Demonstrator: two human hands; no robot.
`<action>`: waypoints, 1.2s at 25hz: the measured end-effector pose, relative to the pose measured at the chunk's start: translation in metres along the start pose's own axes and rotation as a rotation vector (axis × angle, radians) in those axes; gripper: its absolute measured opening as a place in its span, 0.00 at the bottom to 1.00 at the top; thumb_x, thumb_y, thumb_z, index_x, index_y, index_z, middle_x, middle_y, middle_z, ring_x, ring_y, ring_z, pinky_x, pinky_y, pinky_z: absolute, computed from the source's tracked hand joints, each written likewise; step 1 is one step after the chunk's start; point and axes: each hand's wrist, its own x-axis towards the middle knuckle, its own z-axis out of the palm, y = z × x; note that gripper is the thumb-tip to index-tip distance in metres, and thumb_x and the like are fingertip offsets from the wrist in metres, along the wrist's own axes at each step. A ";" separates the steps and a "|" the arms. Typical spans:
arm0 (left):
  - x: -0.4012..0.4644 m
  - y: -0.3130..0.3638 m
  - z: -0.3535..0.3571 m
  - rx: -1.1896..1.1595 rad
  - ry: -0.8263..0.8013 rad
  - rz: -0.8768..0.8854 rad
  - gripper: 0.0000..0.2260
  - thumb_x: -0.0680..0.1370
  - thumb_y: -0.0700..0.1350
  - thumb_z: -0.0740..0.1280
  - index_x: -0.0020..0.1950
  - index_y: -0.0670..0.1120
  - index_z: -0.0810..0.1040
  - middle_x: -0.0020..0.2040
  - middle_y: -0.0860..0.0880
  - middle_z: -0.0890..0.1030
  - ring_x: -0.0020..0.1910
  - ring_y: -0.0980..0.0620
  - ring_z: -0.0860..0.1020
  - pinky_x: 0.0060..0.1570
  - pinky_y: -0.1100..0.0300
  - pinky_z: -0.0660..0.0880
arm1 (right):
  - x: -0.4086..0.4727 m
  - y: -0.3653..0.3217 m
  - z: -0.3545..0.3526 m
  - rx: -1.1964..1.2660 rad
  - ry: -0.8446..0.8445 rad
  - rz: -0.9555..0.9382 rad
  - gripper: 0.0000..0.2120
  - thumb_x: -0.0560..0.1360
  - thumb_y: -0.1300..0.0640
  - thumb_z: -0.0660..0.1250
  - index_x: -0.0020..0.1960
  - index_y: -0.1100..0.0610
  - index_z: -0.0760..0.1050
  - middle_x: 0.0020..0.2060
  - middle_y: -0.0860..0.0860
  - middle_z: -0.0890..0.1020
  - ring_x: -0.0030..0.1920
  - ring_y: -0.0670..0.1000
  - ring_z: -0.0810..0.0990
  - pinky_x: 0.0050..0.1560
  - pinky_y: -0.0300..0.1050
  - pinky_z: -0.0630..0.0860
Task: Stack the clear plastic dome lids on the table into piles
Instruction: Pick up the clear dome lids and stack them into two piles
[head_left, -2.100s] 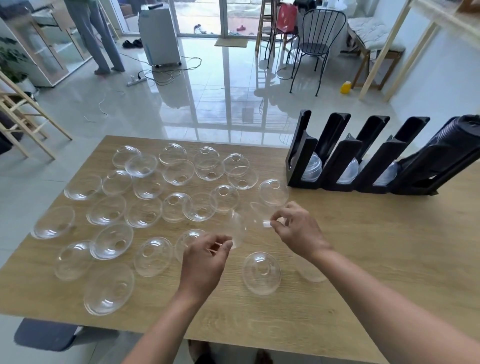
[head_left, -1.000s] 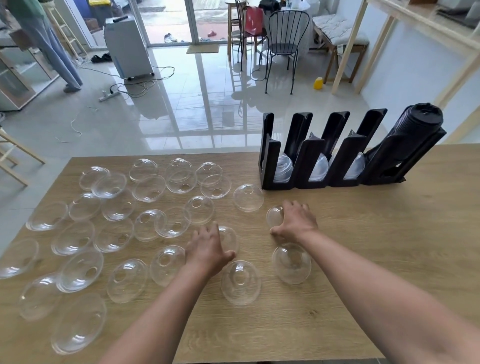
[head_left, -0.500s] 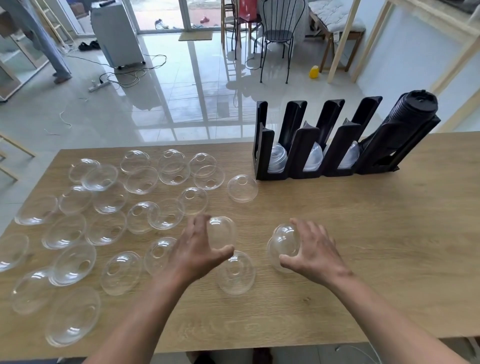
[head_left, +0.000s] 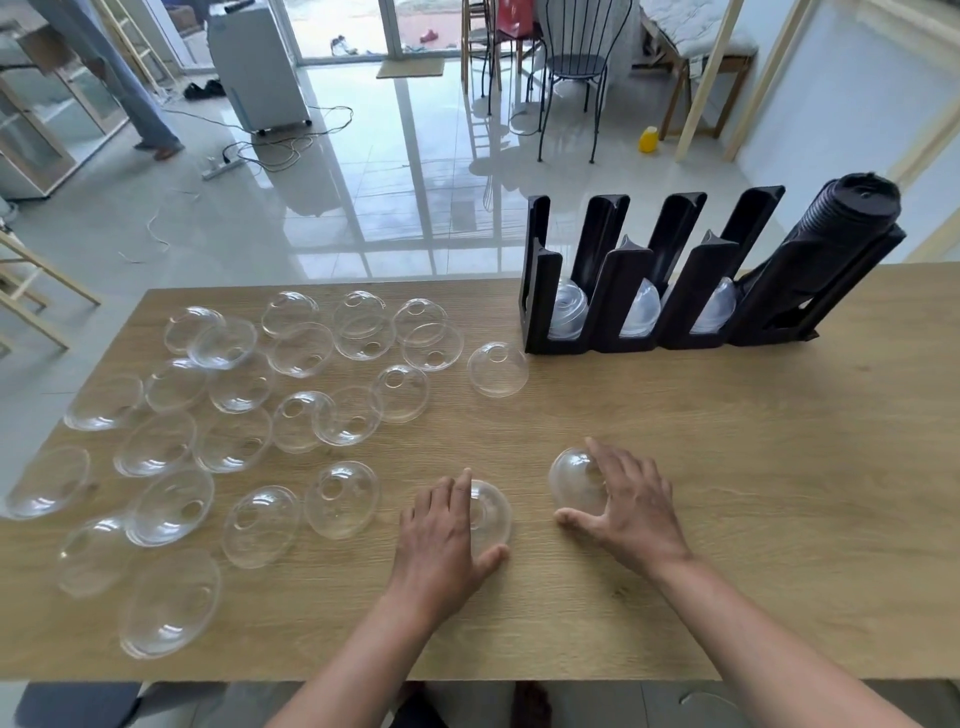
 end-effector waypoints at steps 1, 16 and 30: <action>-0.001 0.000 -0.001 -0.012 -0.015 -0.007 0.48 0.69 0.72 0.64 0.80 0.51 0.48 0.74 0.51 0.65 0.70 0.51 0.64 0.67 0.54 0.65 | 0.000 0.001 0.000 0.001 -0.004 0.000 0.50 0.63 0.26 0.69 0.78 0.44 0.57 0.72 0.46 0.70 0.66 0.52 0.68 0.62 0.53 0.69; -0.025 -0.099 -0.047 0.054 0.133 -0.306 0.34 0.73 0.57 0.72 0.75 0.45 0.69 0.70 0.46 0.74 0.65 0.44 0.72 0.64 0.48 0.71 | 0.057 -0.151 -0.011 0.104 0.055 -0.525 0.28 0.75 0.49 0.71 0.72 0.55 0.69 0.70 0.52 0.74 0.68 0.54 0.70 0.67 0.57 0.71; -0.046 -0.101 -0.027 -0.077 0.160 -0.258 0.36 0.69 0.62 0.73 0.74 0.50 0.68 0.69 0.51 0.75 0.61 0.49 0.74 0.59 0.51 0.76 | 0.129 -0.191 0.030 -0.234 -0.203 -0.650 0.33 0.76 0.60 0.60 0.79 0.58 0.56 0.77 0.52 0.65 0.77 0.52 0.59 0.76 0.54 0.61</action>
